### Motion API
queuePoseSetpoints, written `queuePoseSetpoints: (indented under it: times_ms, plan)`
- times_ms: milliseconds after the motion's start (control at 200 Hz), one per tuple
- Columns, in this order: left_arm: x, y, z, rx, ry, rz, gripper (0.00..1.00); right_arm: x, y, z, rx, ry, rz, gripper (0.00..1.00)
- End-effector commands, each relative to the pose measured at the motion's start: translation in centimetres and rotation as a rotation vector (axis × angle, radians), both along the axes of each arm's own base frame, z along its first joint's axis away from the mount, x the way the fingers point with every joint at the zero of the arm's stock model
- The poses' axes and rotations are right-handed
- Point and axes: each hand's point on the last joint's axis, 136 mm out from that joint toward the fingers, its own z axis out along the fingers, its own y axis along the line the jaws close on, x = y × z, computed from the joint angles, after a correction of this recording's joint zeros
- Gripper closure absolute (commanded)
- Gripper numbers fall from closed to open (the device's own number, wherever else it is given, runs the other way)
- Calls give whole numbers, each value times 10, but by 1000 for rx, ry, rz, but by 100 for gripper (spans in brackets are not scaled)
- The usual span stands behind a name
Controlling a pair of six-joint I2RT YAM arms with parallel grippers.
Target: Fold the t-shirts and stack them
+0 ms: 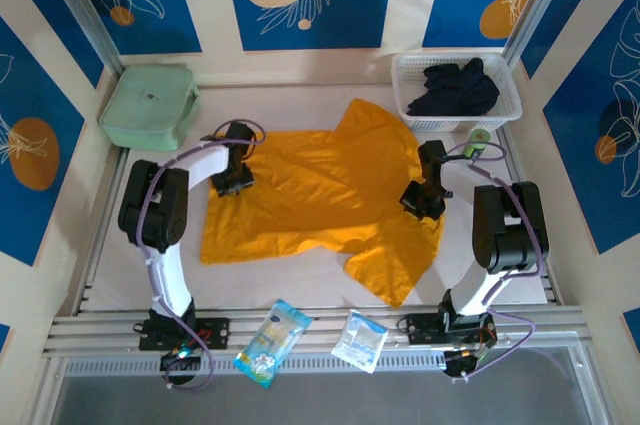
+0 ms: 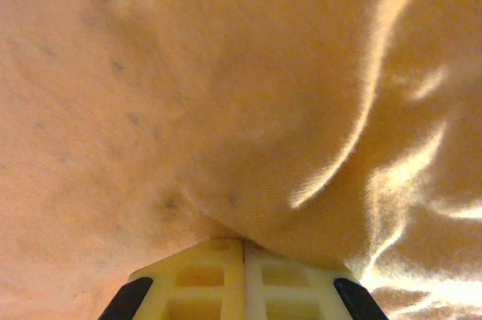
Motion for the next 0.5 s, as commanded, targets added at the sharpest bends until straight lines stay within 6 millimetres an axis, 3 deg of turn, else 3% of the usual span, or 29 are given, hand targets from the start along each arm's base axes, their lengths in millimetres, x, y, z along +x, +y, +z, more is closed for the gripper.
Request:
queuePoseSetpoints:
  times_ms: [0,215,350,495]
  plan:
    - [11,-8,-33,2,60,-59,53,-14,-26,-14,-102,94,-15,100]
    - [30,0,-18,74,57,-65,53,-10,-25,-9,-113,113,-3,100]
    - [14,12,-5,118,56,-59,53,-22,-12,-8,-112,130,44,100]
    - [-11,29,5,156,59,-42,52,-38,18,-11,-86,152,129,100]
